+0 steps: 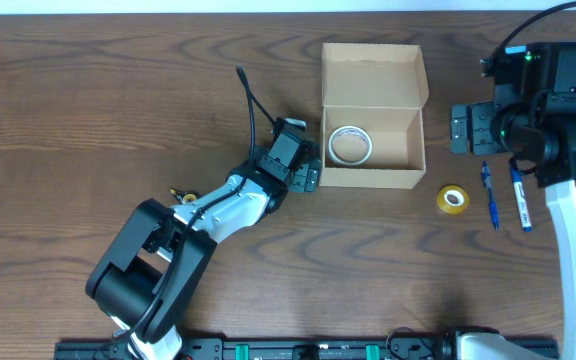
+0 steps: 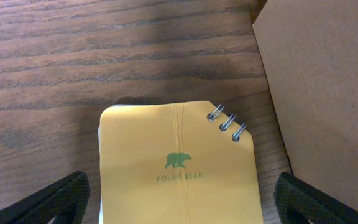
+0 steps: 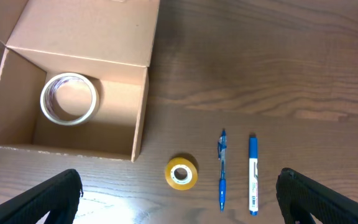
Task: Pack container
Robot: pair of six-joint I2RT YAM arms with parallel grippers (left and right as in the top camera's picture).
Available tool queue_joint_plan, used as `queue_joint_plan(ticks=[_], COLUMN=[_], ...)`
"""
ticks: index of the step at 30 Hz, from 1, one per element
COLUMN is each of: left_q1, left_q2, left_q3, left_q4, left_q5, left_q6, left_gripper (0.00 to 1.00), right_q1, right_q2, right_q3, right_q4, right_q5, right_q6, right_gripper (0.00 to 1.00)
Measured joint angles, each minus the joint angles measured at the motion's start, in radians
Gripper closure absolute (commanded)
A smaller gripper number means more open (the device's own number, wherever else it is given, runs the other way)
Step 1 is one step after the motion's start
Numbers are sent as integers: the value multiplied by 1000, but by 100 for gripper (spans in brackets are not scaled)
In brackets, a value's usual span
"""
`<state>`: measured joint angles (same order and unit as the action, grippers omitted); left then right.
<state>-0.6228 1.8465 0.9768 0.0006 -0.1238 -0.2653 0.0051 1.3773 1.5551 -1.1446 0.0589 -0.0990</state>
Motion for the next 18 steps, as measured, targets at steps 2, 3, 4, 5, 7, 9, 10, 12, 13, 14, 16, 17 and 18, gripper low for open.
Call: queue_joint_plan(ticks=[2, 3, 4, 5, 7, 9, 10, 12, 13, 14, 16, 17, 18], left_q1=[0, 0, 0, 0, 0, 0, 0, 0, -1, -1, -1, 0, 0], left_q2=[0, 0, 0, 2, 13, 36, 45, 48, 48, 48, 48, 48, 47], left_q3=[0, 0, 0, 0, 0, 0, 0, 2, 2, 2, 2, 2, 3], left_q4=[-4, -6, -7, -8, -8, -8, -8, -4, -4, -3, -2, -1, 3], left_q5=[0, 0, 0, 0, 4, 14, 14, 16, 17, 19, 19, 19, 18], left_q6=[0, 0, 0, 0, 0, 0, 2, 2, 2, 2, -1, -2, 1], left_gripper=[5, 5, 5, 5, 5, 4, 5, 5, 5, 5, 27, 31, 35], right_q1=[0, 0, 0, 0, 0, 0, 0, 0, 0, 0, 0, 0, 0], right_q2=[0, 0, 0, 0, 0, 0, 0, 0, 0, 0, 0, 0, 0], right_q3=[0, 0, 0, 0, 0, 0, 0, 0, 0, 0, 0, 0, 0], right_q4=[-1, -1, -1, -1, -1, -1, -1, -2, -2, -2, -2, -2, -2], right_q5=[0, 0, 0, 0, 0, 0, 0, 0, 0, 0, 0, 0, 0], right_q6=[0, 0, 0, 0, 0, 0, 0, 0, 0, 0, 0, 0, 0], right_gripper=[1, 1, 1, 1, 1, 1, 1, 1, 1, 1, 1, 1, 1])
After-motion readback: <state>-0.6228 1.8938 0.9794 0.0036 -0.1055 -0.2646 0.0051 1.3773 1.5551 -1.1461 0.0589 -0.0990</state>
